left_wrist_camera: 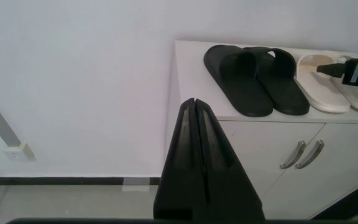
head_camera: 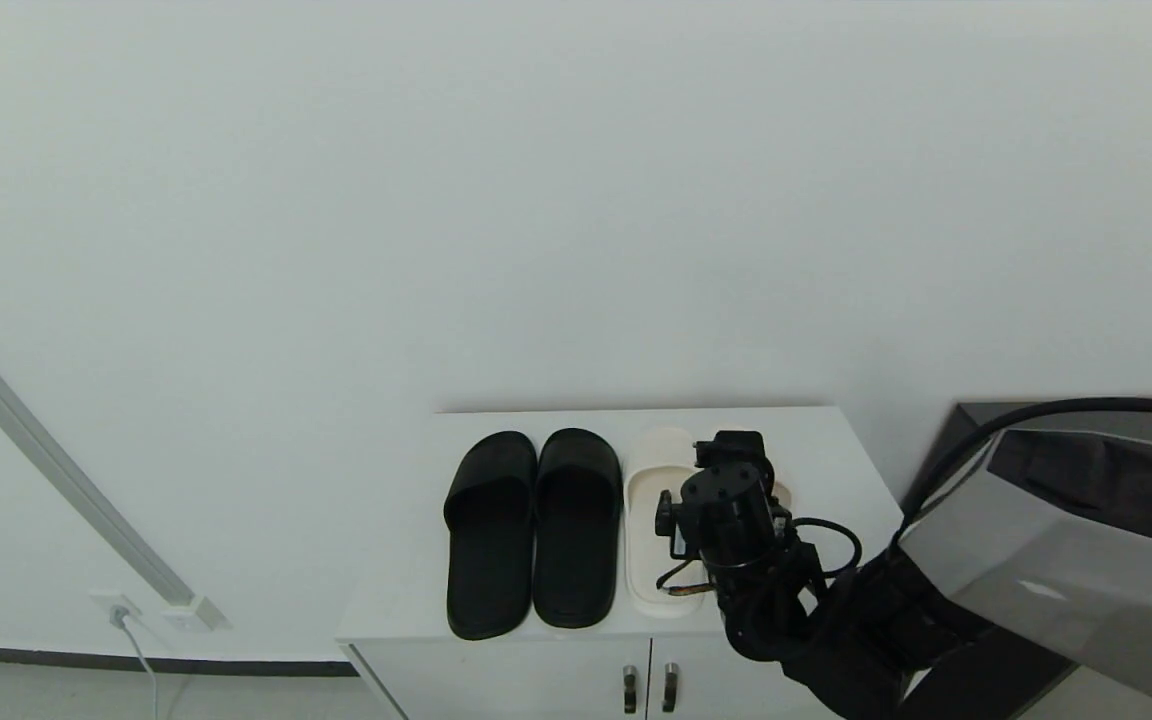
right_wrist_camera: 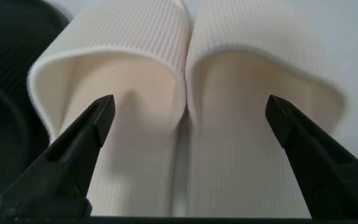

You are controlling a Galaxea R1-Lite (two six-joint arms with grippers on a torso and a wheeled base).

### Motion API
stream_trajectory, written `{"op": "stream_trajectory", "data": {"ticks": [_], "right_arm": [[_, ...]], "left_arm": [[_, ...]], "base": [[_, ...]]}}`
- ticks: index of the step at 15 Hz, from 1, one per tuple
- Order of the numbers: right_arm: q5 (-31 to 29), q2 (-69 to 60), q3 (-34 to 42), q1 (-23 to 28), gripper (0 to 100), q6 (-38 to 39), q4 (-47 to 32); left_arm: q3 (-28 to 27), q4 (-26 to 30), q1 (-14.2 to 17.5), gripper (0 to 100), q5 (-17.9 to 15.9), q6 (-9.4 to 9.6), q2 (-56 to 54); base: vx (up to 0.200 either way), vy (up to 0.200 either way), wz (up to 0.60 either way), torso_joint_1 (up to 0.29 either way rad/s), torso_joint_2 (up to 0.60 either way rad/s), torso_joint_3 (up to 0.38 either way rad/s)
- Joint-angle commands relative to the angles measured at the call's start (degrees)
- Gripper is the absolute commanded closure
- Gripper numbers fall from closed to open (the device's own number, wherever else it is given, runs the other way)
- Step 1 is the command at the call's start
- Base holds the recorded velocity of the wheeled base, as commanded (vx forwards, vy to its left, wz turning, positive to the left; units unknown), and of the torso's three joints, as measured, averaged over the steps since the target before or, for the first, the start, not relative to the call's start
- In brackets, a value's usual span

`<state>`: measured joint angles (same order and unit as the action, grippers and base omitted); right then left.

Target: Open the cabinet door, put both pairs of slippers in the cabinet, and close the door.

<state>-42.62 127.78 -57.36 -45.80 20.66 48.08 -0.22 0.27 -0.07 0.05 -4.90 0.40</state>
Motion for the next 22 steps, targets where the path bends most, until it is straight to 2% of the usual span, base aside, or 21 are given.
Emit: {"op": "stream_trajectory", "data": {"ticks": [1,4,8,9,14,17,20,22], "right_arm": [[0.0,3.8,-4.3,1.2,0,-0.2,0.1],[-0.1,5.5,-8.0,2.4,0,-2.2,0.2],[-0.1,5.7,-9.0,3.0,0,-3.9,0.3],[-0.1,5.7,-9.0,3.2,100,-4.7,0.3],[-0.2,5.3,-7.8,3.1,100,-6.2,1.7],[0.0,3.2,-4.7,3.1,100,-9.7,6.1],[3.2,-3.4,2.5,3.0,100,-21.2,16.8],[7.0,-8.5,5.5,3.7,100,-23.6,18.1]], "left_arm": [[0.0,0.0,0.0,100,0.0,-0.02,0.1],[0.0,0.0,0.0,100,0.0,-0.02,0.1],[0.0,0.0,0.0,100,0.0,-0.02,0.1],[0.0,0.0,0.0,100,0.0,-0.02,0.1],[0.0,0.0,0.0,100,0.0,-0.02,0.1],[0.0,0.0,0.0,100,0.0,-0.02,0.0],[0.0,-0.1,0.1,100,0.0,-0.02,-0.2],[0.0,-0.2,0.1,100,0.0,-0.11,-0.2]], "base": [[0.000,0.000,0.00,0.000,0.00,0.000],[0.000,0.000,0.00,0.000,0.00,0.000],[0.000,0.000,0.00,0.000,0.00,0.000],[0.000,0.000,0.00,0.000,0.00,0.000],[0.000,0.000,0.00,0.000,0.00,0.000],[0.000,0.000,0.00,0.000,0.00,0.000],[0.000,0.000,0.00,0.000,0.00,0.000],[0.000,0.000,0.00,0.000,0.00,0.000]]}}
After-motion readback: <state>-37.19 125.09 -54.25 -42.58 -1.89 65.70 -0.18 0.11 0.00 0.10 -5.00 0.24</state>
